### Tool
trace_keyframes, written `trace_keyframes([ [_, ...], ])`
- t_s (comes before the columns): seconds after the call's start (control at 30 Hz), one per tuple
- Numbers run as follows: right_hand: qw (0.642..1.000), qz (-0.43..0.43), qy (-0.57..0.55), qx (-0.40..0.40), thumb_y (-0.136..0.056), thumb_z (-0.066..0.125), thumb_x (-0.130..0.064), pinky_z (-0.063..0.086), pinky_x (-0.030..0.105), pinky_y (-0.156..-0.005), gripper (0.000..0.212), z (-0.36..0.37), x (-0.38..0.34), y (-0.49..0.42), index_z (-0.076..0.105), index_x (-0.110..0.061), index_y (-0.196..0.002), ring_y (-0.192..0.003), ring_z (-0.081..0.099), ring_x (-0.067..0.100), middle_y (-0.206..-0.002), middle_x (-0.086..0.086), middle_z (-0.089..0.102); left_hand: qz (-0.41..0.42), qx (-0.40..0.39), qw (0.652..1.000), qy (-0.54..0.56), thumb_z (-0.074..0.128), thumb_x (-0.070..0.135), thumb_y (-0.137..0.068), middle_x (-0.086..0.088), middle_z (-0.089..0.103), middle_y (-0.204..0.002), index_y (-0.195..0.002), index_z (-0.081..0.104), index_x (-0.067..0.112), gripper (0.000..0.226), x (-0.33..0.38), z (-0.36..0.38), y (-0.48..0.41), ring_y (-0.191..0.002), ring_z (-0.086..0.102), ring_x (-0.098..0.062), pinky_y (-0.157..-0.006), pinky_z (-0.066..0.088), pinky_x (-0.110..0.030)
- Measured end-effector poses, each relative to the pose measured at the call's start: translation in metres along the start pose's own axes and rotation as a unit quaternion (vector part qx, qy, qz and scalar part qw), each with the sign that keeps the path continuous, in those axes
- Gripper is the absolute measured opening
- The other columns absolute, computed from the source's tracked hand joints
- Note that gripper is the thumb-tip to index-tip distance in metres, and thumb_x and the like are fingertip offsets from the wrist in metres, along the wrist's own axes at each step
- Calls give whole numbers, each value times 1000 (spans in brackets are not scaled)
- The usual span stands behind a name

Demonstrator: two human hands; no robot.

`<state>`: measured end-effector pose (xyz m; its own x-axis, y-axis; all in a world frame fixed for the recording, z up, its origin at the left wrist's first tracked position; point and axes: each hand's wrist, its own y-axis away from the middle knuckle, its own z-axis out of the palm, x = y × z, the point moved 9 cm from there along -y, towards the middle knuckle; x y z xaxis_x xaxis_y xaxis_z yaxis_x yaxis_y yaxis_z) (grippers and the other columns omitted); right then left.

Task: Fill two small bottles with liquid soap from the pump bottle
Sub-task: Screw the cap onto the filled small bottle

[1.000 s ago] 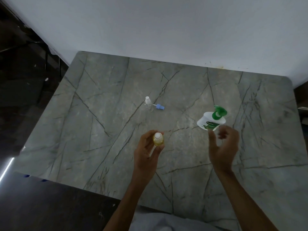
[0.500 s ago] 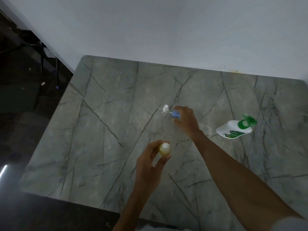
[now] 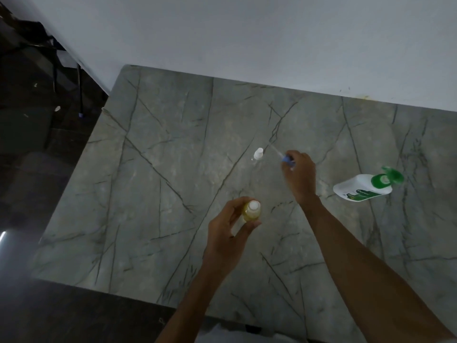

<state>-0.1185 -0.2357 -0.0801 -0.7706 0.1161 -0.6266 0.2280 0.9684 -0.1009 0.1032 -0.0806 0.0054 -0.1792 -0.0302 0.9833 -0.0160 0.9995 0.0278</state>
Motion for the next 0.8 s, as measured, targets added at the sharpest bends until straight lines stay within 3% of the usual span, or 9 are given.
trace_keyframes([
  [0.07,998,-1,-36,57,-83,66,-15,31,14,-66,15,-49,-8,19,68,-9,-97,-76,57,17,-83,5,64,5,10,1000,2,70,32,-85,8,70,-115,-119,61,21,36,-1,0,-2,-112,66,-14,-96,54,-31],
  [0.13,994,4,-82,70,-86,67,-19,36,9,-64,16,-100,-19,47,69,-10,-100,-79,62,17,-85,1,65,9,17,1000,6,72,28,-86,7,69,-116,-119,61,18,36,-1,2,-4,-112,66,-13,-97,53,-29],
  [0.23,990,34,-135,35,-87,69,-22,46,6,-75,27,-166,-44,97,67,-16,-113,-92,64,4,-99,-8,67,8,16,1000,-2,74,15,-87,9,69,-115,-118,61,20,34,0,8,-8,-111,66,-10,-96,52,-25],
  [0.33,982,2,-191,-8,-82,73,-16,48,7,-75,27,-211,-81,134,68,-17,-108,-90,66,-1,-96,-11,71,9,6,1000,-1,74,14,-88,9,69,-114,-117,61,22,33,4,21,-8,-109,66,-11,-96,53,-28],
  [0.43,982,-77,-166,-39,-79,75,-15,47,6,-74,23,-234,-111,151,69,-12,-102,-85,66,-1,-90,-11,71,17,1,1000,7,75,12,-87,10,69,-113,-117,61,24,34,15,33,-6,-107,67,-9,-94,52,-21],
  [0.53,983,-128,-130,-33,-78,71,-18,50,12,-74,26,-247,-118,156,69,-10,-102,-82,66,3,-96,-9,69,29,-4,999,12,75,12,-87,11,70,-112,-116,62,23,35,24,44,-3,-106,67,-9,-93,51,-20],
  [0.8,979,-185,-86,-2,-79,72,-18,50,14,-72,26,-268,-111,149,69,-7,-103,-82,64,6,-92,-4,68,55,2,998,7,74,16,-87,12,69,-113,-118,61,23,34,40,66,7,-108,66,-9,-93,52,-20],
])
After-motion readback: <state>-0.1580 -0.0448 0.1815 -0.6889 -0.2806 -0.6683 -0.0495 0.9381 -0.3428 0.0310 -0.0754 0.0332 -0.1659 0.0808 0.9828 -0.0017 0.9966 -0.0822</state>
